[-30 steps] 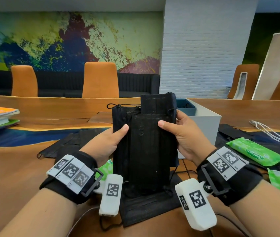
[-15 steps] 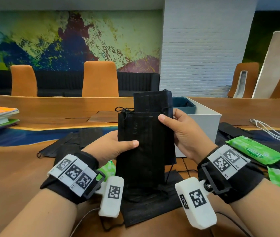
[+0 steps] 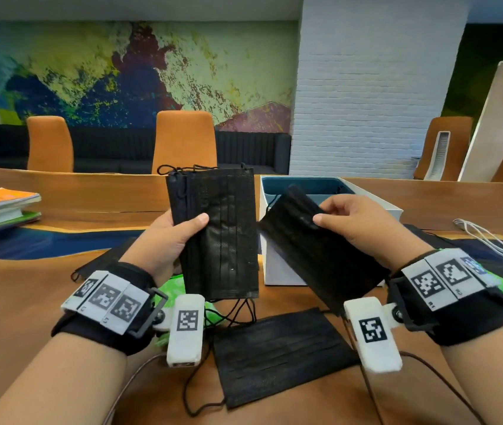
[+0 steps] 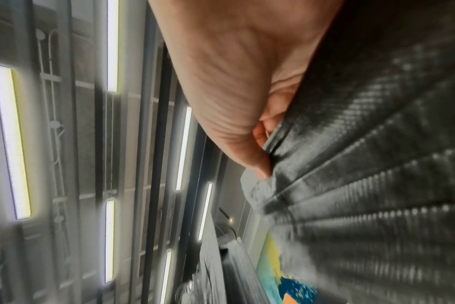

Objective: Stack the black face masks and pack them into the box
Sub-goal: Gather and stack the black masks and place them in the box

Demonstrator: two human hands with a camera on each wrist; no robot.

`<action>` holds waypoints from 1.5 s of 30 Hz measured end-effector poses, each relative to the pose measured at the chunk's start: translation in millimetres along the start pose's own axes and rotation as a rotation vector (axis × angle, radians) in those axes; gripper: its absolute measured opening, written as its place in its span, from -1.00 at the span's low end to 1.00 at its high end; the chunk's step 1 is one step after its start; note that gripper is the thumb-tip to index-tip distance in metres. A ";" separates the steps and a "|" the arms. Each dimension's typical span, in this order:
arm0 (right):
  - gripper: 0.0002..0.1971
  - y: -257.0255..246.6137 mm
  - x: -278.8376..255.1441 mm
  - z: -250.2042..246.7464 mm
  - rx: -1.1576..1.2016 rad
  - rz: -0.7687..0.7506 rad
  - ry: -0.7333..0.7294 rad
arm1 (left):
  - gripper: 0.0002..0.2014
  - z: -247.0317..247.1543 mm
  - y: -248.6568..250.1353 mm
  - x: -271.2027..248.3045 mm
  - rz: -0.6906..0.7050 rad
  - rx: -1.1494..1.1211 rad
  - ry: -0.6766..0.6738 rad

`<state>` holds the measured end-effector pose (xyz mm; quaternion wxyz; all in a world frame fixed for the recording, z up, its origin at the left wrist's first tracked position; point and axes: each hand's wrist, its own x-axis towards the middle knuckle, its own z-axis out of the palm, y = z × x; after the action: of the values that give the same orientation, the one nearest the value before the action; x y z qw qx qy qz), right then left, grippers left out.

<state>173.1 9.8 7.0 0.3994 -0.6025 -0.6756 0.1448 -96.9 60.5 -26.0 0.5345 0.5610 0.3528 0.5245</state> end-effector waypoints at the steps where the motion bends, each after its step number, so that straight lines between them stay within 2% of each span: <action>1: -0.91 1.4 0.3 -3.9 0.083 0.017 0.045 | -0.74 1.3 0.1 -0.7 0.004 0.011 0.000; 3: -0.85 1.1 -1.3 -11.6 0.346 0.026 0.085 | -0.79 3.3 -0.4 -1.6 0.017 0.044 -0.003; 6: -0.84 -2.9 -4.0 -20.6 0.794 -0.040 0.007 | -0.81 6.0 -1.8 -2.0 0.010 0.083 -0.014; 8: -0.90 -8.9 -5.8 -23.1 0.891 -0.091 -0.084 | -0.80 7.2 -3.7 -1.3 0.000 0.098 -0.012; 15: -0.61 -18.9 -10.1 -7.8 0.887 -0.153 -0.307 | -0.82 13.9 -2.8 -2.6 0.012 0.104 -0.031; 18: -0.59 -19.5 -11.5 3.9 0.863 -0.131 -0.347 | -0.80 16.9 -4.8 -3.1 0.012 0.113 -0.037; 23: -0.75 -12.5 -11.1 25.9 0.722 -0.036 -0.310 | -0.82 22.8 -9.3 -3.7 -0.031 0.092 -0.087; 28: -0.82 -0.7 -8.3 40.0 0.676 0.095 -0.243 | -0.73 27.2 -11.9 -3.9 -0.058 0.104 -0.132; 35: -0.76 -0.7 -8.2 44.4 0.700 0.089 -0.252 | -0.69 30.4 -12.6 -5.6 -0.067 0.200 -0.216; 42: -0.75 3.5 -7.4 51.2 0.687 0.102 -0.180 | -0.68 33.3 -17.6 -3.8 -0.127 0.185 -0.178; 45: -0.65 6.1 -6.3 51.0 0.683 0.133 -0.180 | -0.63 32.0 -18.3 -2.2 -0.160 0.167 -0.159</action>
<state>140.6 20.0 -32.0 0.5063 -0.4615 -0.5802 0.4405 -63.4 54.3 -40.4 0.5524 0.6135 0.3951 0.4030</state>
